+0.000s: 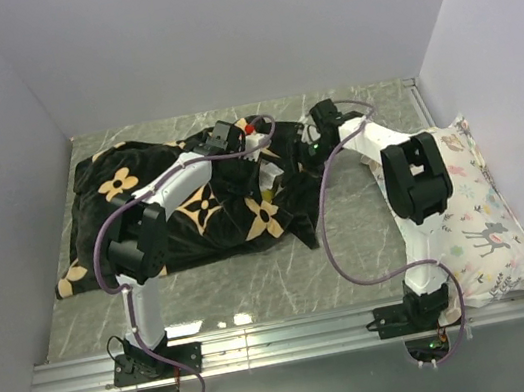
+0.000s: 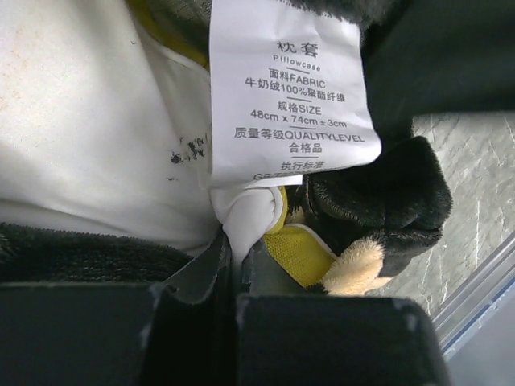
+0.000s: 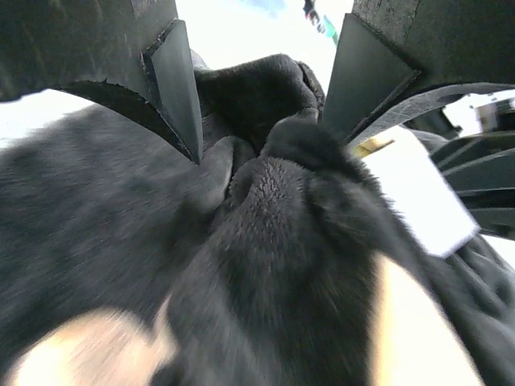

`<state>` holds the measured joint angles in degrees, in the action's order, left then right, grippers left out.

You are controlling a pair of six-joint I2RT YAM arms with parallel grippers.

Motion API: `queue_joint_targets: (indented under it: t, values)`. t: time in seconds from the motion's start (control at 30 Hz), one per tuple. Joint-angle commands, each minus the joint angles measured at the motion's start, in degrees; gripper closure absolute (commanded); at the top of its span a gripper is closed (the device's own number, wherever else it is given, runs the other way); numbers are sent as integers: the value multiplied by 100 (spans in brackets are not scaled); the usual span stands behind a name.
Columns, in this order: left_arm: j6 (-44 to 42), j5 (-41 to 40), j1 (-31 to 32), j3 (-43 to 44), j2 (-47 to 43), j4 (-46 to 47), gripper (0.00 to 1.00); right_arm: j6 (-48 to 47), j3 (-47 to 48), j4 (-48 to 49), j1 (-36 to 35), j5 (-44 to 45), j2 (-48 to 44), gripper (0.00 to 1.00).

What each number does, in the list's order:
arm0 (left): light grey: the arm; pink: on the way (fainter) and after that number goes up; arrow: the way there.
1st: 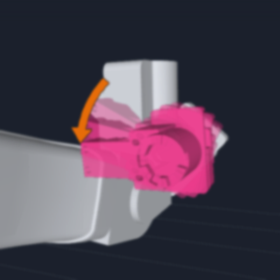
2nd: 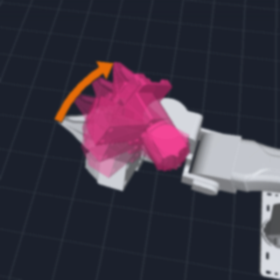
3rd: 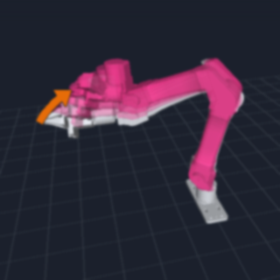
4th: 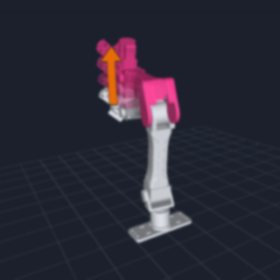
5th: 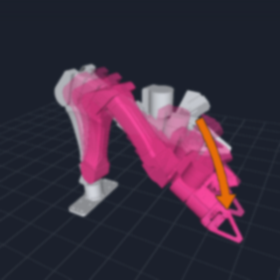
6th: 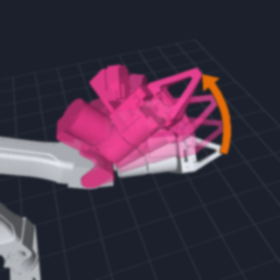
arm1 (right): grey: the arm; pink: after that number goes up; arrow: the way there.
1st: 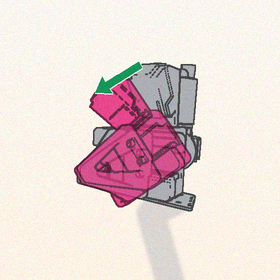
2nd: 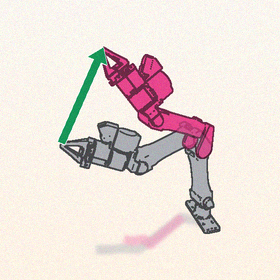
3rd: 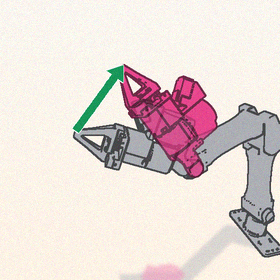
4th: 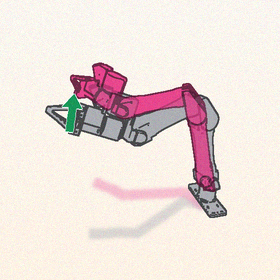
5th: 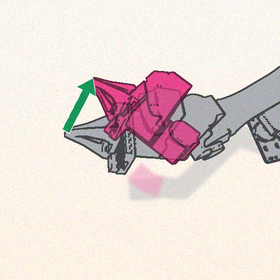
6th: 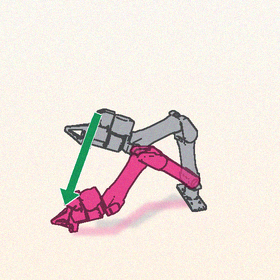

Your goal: Put the pillow into the pillowcase

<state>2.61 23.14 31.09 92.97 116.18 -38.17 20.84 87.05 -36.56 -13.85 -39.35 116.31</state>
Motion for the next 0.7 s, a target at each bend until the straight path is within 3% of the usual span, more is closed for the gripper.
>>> queue_joint_targets:
  t: [0.0,0.17,0.23,0.27,0.3,0.37,0.4,0.67]
  values:
    - [152,429,37,99,-157,117,100,130,-21,-27,-425,77,-65,33]
    - [458,700,-86,-42,-306,512,100,402,67,157,-689,323,313,33]
    - [599,893,-173,-94,-377,644,100,438,67,236,-690,314,506,40]
    - [818,964,-217,-164,-429,845,100,386,93,237,-690,375,550,46]
    - [933,1174,-252,-200,-456,951,99,368,93,245,-690,402,577,64]
    - [1214,1290,-367,-235,-465,1214,100,281,41,298,-681,341,524,83]
    - [1276,1386,-384,-218,-447,1285,99,193,-3,350,-663,297,472,100]
    - [2612,1089,-719,-350,-518,2481,100,-1352,-715,309,-672,-862,-1126,100]
